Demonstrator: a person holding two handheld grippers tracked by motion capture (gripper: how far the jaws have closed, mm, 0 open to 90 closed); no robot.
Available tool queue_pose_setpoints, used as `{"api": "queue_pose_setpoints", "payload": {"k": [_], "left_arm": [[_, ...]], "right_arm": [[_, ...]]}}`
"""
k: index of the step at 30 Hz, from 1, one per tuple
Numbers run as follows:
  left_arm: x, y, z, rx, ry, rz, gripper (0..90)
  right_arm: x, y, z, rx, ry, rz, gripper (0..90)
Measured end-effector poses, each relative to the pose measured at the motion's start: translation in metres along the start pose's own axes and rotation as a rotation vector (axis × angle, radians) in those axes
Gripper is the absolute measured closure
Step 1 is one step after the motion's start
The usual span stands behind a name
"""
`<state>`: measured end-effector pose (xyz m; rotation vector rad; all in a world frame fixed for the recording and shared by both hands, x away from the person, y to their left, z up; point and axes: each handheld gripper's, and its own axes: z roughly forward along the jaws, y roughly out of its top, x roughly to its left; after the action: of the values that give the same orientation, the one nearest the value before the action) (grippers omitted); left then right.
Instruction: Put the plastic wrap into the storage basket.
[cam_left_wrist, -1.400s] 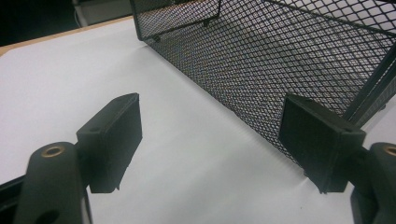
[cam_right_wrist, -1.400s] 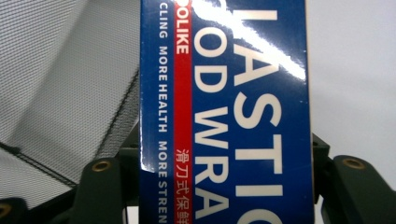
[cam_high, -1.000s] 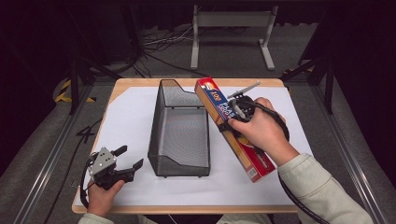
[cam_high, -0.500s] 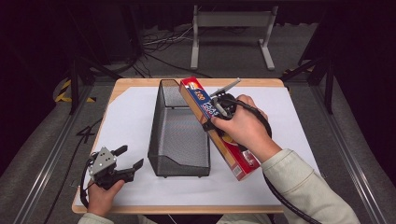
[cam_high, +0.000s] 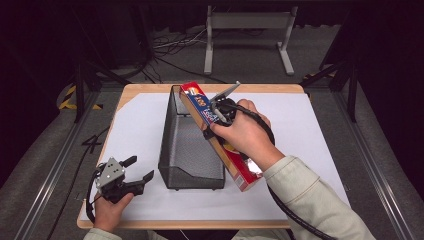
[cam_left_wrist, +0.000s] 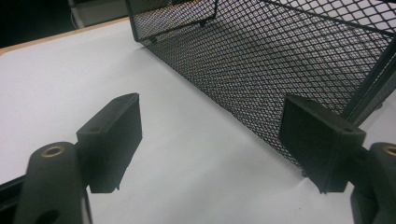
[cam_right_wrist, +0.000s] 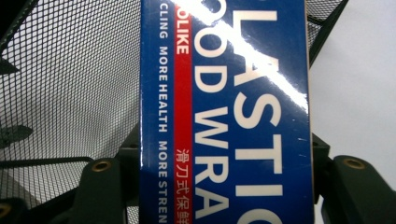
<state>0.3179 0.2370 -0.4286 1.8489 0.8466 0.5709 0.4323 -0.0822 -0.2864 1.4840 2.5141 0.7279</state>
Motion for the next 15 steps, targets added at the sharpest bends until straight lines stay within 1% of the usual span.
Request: {"api": "queue_pose_setpoints", "payload": {"k": [1,4,5,7,10,15], "left_arm": [[0.000,0.000,0.000,-0.001,-0.001,-0.004,22.3],[0.000,0.000,0.000,-0.003,0.001,0.001,22.2],[0.000,0.000,0.000,-0.003,0.001,0.001,22.3],[0.000,0.000,0.000,-0.002,0.001,0.001,22.3],[0.001,0.000,0.000,-0.001,0.000,0.002,22.3],[0.000,0.000,0.000,0.002,-0.003,-0.001,22.3]], "right_arm": [[0.001,0.001,0.002,0.005,0.001,0.005,39.3],[0.002,0.005,0.008,0.024,0.002,0.040,39.3],[0.002,0.006,0.010,0.022,-0.003,0.035,39.4],[0.004,0.008,0.014,0.023,-0.015,0.042,39.3],[0.006,0.010,0.017,0.023,-0.019,0.047,39.3],[0.008,0.014,0.027,0.061,-0.016,0.101,39.3]]}}
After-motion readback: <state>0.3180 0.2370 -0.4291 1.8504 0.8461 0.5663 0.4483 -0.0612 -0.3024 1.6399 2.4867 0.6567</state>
